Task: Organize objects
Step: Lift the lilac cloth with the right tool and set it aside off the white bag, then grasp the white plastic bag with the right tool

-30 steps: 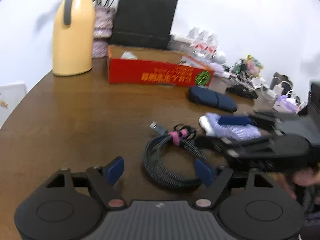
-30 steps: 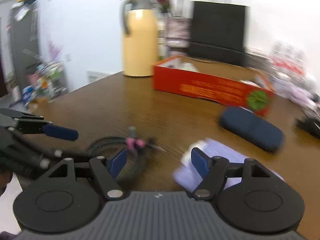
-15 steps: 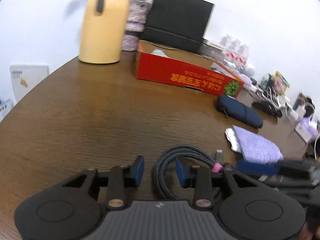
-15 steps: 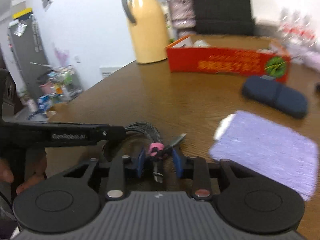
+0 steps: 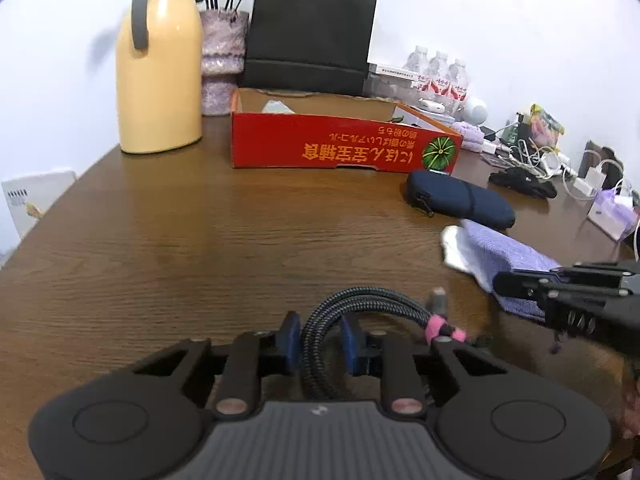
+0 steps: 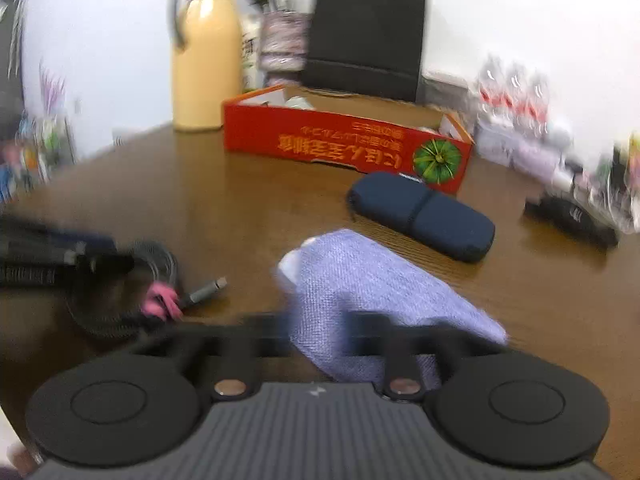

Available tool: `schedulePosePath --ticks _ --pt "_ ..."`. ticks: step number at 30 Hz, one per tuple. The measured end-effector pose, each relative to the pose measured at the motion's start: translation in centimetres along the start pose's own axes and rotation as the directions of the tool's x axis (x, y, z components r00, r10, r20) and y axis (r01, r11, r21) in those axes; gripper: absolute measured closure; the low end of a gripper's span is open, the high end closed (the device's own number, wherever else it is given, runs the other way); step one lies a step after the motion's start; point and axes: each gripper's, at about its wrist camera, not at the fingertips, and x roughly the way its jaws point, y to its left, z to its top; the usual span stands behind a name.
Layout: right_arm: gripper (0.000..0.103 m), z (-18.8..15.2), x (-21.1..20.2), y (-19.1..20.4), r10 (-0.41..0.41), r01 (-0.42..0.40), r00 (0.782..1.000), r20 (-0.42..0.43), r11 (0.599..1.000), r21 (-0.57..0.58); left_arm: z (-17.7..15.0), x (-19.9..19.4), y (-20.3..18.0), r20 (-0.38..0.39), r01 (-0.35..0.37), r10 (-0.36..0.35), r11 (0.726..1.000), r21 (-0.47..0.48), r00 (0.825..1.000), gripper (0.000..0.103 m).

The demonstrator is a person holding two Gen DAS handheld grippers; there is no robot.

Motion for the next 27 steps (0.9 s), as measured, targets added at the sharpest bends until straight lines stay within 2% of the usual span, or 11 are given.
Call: schedulePosePath --ticks 6,9,11,13,15,16,17,20,22,25,27 --pt "0.1 1.6 -5.1 -3.5 -0.061 0.043 0.985 0.162 0.993 0.113 1.5 0.3 -0.1 0.05 -0.02 0.02 1.0 -0.001 0.999 0.087" --pt "0.1 1.7 -4.3 -5.2 -0.179 0.17 0.975 0.133 0.982 0.082 2.1 1.4 -0.3 0.047 -0.017 0.017 1.0 -0.003 0.999 0.087" --pt "0.097 1.4 -2.1 -6.3 -0.259 0.255 0.963 0.07 0.965 0.059 2.4 2.1 -0.5 0.041 -0.015 0.016 1.0 -0.004 0.999 0.087" --pt "0.093 1.1 -0.5 -6.7 -0.246 0.245 0.969 0.005 0.968 0.053 2.5 2.6 -1.1 0.03 -0.014 0.013 1.0 0.021 0.999 0.084" --pt "0.065 0.9 -0.7 -6.3 -0.178 0.175 0.984 0.033 0.981 0.08 2.5 2.8 -1.5 0.033 -0.005 0.004 0.999 0.051 0.999 0.063" --pt "0.031 0.9 -0.7 -5.9 -0.122 0.118 0.991 0.052 0.99 0.074 2.5 2.9 -1.6 0.036 -0.004 0.002 0.998 0.056 0.999 0.056" --pt "0.018 0.9 -0.5 -5.4 -0.081 0.078 0.995 0.063 0.996 0.052 2.5 3.1 -1.7 0.039 -0.004 0.001 0.998 0.063 0.999 0.048" --pt "0.022 1.4 1.6 -4.2 -0.035 0.036 0.999 0.027 0.999 -0.036 2.9 4.5 -1.8 -0.006 -0.007 0.008 0.997 0.081 1.0 0.046" --pt "0.022 1.7 3.6 -4.3 -0.018 0.016 1.0 -0.022 0.997 -0.076 3.5 4.4 -1.8 -0.013 0.0 0.001 0.997 0.082 1.0 0.039" --pt "0.021 2.8 4.7 -4.6 0.003 -0.005 0.999 -0.038 0.998 -0.067 4.1 3.0 -1.2 0.006 0.135 -0.135 0.991 0.024 0.991 0.016" --pt "0.017 3.2 4.7 -4.7 0.007 -0.01 0.999 -0.042 0.997 -0.077 4.2 2.3 -1.4 0.047 0.186 -0.187 0.982 0.039 0.981 0.0"
